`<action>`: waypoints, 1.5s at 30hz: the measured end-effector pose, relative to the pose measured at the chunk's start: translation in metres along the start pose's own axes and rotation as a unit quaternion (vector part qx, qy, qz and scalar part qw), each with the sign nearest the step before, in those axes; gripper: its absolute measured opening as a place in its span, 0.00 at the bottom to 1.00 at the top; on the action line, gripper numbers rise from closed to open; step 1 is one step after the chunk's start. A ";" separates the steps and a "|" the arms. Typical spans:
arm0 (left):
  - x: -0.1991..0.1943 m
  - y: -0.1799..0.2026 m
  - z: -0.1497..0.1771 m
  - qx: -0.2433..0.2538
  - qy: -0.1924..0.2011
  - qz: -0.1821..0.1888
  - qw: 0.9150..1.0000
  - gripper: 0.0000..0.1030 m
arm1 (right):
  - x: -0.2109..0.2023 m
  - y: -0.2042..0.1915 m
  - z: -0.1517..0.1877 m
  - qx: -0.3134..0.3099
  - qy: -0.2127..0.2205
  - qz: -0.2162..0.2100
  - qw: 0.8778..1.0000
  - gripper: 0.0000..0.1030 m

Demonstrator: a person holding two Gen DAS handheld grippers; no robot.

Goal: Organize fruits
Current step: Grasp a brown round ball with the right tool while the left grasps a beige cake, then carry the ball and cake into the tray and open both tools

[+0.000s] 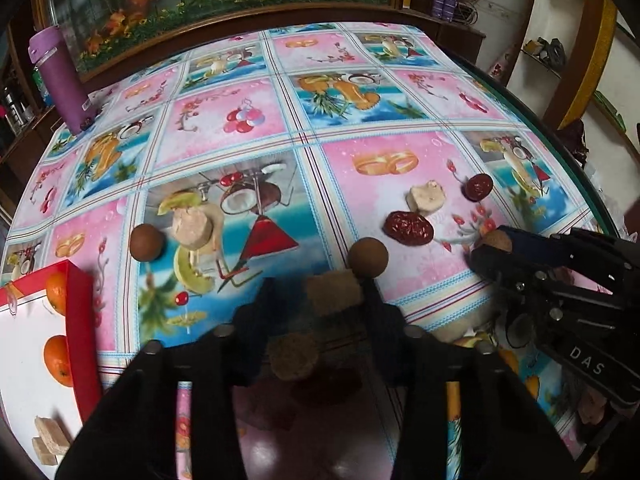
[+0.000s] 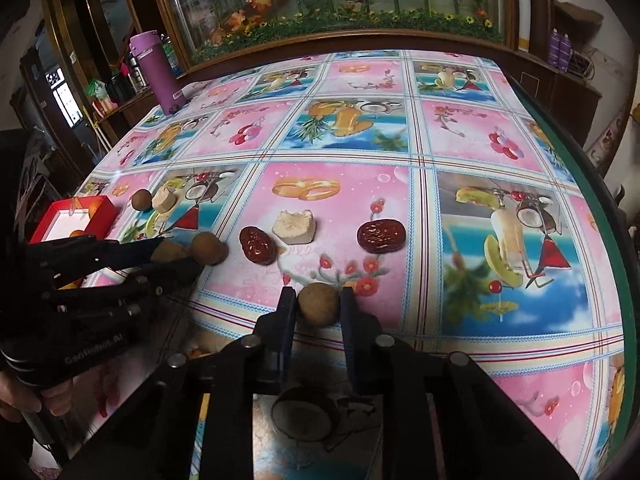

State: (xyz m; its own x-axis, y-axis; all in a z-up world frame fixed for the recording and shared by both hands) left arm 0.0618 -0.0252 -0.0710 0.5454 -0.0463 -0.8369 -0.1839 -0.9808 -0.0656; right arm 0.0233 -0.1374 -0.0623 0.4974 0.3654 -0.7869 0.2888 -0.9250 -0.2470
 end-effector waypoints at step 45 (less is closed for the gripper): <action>-0.139 -0.235 0.188 -0.200 0.038 -0.128 0.971 0.29 | 0.031 -0.328 0.064 -0.179 -0.065 -0.182 0.965 0.19</action>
State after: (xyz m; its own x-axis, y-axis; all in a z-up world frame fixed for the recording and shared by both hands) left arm -0.1245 0.2473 -0.0414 0.5937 0.2094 -0.7770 0.2886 -0.9567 -0.0374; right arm -0.1083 0.1704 -0.0422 0.2099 0.6207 -0.7554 0.7007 -0.6343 -0.3265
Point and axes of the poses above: each gripper's, at about its wrist camera, not at the fingertips, and x roughly the way its jaws point, y to its right, z to its underside, the point moved 10 cm from there along x, roughly the way its jaws point, and after that the axes turned 5 degrees about -z, right-handed, at the moved point
